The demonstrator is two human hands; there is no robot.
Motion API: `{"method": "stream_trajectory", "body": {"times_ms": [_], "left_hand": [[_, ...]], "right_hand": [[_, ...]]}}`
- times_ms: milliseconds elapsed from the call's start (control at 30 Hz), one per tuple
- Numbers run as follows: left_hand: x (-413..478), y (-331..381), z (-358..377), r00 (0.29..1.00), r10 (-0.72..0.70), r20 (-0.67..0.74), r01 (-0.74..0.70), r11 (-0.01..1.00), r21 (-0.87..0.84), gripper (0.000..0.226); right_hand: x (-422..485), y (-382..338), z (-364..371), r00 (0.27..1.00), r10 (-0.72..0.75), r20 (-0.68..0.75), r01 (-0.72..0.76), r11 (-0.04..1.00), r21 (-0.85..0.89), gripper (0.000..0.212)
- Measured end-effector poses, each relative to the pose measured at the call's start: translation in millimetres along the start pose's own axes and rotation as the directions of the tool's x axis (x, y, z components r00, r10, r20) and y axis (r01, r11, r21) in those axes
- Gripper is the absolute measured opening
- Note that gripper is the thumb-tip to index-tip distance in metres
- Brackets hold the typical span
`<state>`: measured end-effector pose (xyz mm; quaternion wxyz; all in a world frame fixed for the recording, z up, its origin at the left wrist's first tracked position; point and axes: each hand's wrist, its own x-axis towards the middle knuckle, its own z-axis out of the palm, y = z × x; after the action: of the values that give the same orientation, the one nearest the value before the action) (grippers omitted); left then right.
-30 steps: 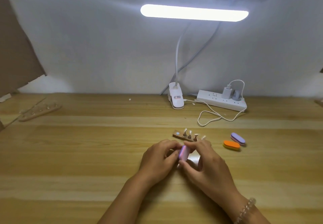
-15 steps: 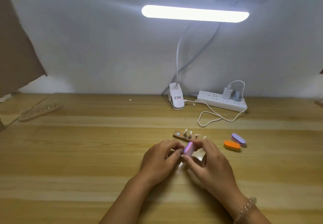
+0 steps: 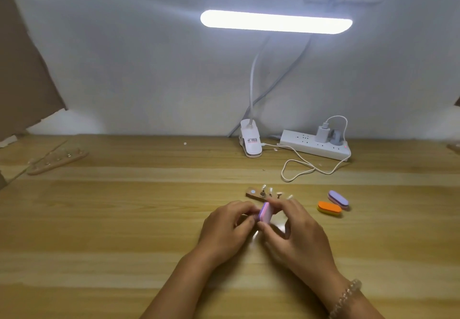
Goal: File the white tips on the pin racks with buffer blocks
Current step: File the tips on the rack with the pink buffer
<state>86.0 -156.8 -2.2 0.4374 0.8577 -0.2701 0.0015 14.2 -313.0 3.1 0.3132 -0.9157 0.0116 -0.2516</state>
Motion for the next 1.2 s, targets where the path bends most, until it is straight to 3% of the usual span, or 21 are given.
{"method": "stream_trajectory", "body": {"times_ms": [100,200,267,400,567,700,833,967,1133,1200], "left_hand": [[0.9,0.4,-0.5,1.000,-0.019,0.002,0.019,0.999,-0.047,0.019],[1.5,2.0,-1.0,1.000,-0.006,-0.006,0.006,0.999,-0.044,0.017],[1.4,1.6,-1.0,1.000,-0.013,-0.005,0.012,0.998,-0.056,0.015],[2.2,2.5,-2.9,1.000,-0.027,0.009,0.027,0.999,-0.045,0.019],[2.0,3.8,-2.6,0.999,-0.039,0.023,0.039,0.999,-0.009,0.017],[-0.3,5.3,-2.7,0.999,-0.036,0.008,0.036,0.999,0.004,0.030],[0.5,6.7,-2.9,0.999,-0.038,0.021,0.038,0.999,0.006,0.026],[0.3,4.2,-2.4,0.999,-0.034,-0.007,0.034,0.999,-0.010,0.019],[0.8,4.2,-1.8,1.000,-0.025,-0.014,0.025,0.999,-0.047,0.013],[0.5,4.1,-2.1,1.000,-0.024,-0.015,0.023,0.997,-0.072,0.017]], "right_hand": [[-4.0,-2.0,-2.0,0.999,-0.033,0.038,0.029,0.994,0.106,0.038],[3.7,4.0,-3.3,0.991,0.080,-0.110,-0.059,0.981,0.184,0.036],[4.9,5.0,-2.5,0.988,0.103,-0.116,-0.085,0.985,0.148,0.037],[-5.9,-2.7,2.0,0.999,-0.025,0.046,0.024,0.999,0.023,0.038],[1.6,-1.9,-2.7,0.998,0.043,-0.046,-0.043,0.999,0.006,0.039],[-6.7,-8.0,-2.7,0.994,-0.069,0.082,0.072,0.997,-0.032,0.042],[0.0,-2.2,-1.2,0.999,0.031,-0.028,-0.031,1.000,0.004,0.036],[-6.9,-6.1,-1.8,0.995,-0.062,0.077,0.062,0.998,0.003,0.029],[3.5,4.9,-4.6,0.985,0.113,-0.133,-0.091,0.983,0.161,0.026],[2.5,5.5,-4.4,0.986,0.116,-0.117,-0.097,0.983,0.153,0.025]]}}
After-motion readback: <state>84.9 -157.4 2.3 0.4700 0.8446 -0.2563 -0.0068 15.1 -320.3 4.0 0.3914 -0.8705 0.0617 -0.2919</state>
